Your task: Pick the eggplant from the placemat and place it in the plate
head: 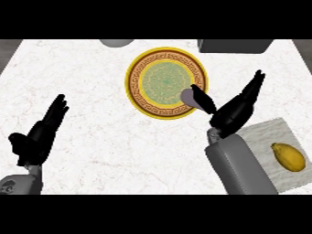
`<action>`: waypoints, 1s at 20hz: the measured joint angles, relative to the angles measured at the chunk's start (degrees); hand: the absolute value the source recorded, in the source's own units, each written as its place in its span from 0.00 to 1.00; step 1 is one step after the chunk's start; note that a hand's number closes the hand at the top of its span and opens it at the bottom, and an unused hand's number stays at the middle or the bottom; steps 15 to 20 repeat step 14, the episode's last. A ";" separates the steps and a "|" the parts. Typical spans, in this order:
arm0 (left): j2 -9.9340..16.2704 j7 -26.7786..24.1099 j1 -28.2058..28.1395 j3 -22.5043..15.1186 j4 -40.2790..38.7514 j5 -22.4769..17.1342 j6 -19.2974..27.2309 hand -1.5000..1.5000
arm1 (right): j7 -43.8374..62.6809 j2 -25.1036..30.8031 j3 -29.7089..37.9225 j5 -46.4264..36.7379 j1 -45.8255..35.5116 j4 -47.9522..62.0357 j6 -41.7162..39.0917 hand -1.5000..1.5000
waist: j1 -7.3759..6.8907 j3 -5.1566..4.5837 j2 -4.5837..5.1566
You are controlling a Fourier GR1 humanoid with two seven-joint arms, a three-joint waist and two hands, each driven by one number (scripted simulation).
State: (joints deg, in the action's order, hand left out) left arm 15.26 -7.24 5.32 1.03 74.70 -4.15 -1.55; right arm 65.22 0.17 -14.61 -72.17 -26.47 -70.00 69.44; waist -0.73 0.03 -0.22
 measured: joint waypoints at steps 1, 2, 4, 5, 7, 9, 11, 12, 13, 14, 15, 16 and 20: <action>0.20 -0.17 0.07 0.43 -0.34 -0.05 -0.01 0.50 | 0.22 -0.02 -1.75 -0.60 2.68 -2.15 0.68 0.00 | 0.28 -0.01 -0.01; 0.20 -0.62 -0.75 0.52 -0.23 -0.07 -0.18 0.50 | 0.30 -0.03 -3.30 -1.28 5.39 -3.96 1.47 0.00 | 0.43 -0.01 -0.03; 0.14 0.13 -1.24 0.52 1.12 0.09 0.09 0.50 | 0.52 -0.06 -6.40 -2.69 10.72 -8.70 2.21 0.00 | 0.73 -0.01 -0.07; 0.06 0.16 -1.51 0.65 1.52 0.11 0.21 0.50 | -0.26 -0.07 -7.71 -2.84 13.82 -10.68 2.89 0.00 | 0.84 -0.03 -0.07; -0.35 0.32 -0.97 0.70 0.84 0.42 0.22 0.50 | -1.33 -0.08 -9.96 -3.42 18.02 -12.71 4.27 0.00 | 0.92 -0.03 0.02; -0.35 0.41 -0.92 1.10 1.10 0.28 -0.37 0.50 | -1.97 0.30 -11.69 -3.72 21.54 -14.27 5.13 0.00 | 0.89 -0.03 0.07; -0.60 0.57 -2.09 1.10 2.45 0.64 -0.52 0.50 | -2.08 0.57 -12.84 -3.77 22.89 -13.56 6.13 0.00 | 0.77 -0.03 0.12; -0.38 0.85 -2.75 1.23 3.32 0.60 -0.86 0.50 | -2.74 1.06 -13.61 -3.32 24.74 -14.61 6.62 0.00 | 0.76 -0.02 0.12; -0.61 0.33 -3.47 1.20 3.90 0.94 -0.81 0.50 | -3.46 1.38 -13.89 -2.72 25.68 -14.86 7.17 0.00 | 0.74 -0.02 0.13; -0.51 0.53 -3.29 1.43 3.80 0.97 -1.12 0.50 | -4.41 1.39 -14.28 -2.49 26.77 -14.94 7.87 0.00 | 0.76 -0.02 0.14; -0.51 0.53 -3.29 1.43 3.80 0.97 -1.12 0.50 | -4.41 1.39 -14.28 -2.49 26.77 -14.94 7.87 0.00 | 0.76 -0.02 0.14; -0.51 0.53 -3.29 1.43 3.80 0.97 -1.12 0.50 | -4.41 1.39 -14.28 -2.49 26.77 -14.94 7.87 0.00 | 0.76 -0.02 0.14; -0.51 0.53 -3.29 1.43 3.80 0.97 -1.12 0.50 | -4.41 1.39 -14.28 -2.49 26.77 -14.94 7.87 0.00 | 0.76 -0.02 0.14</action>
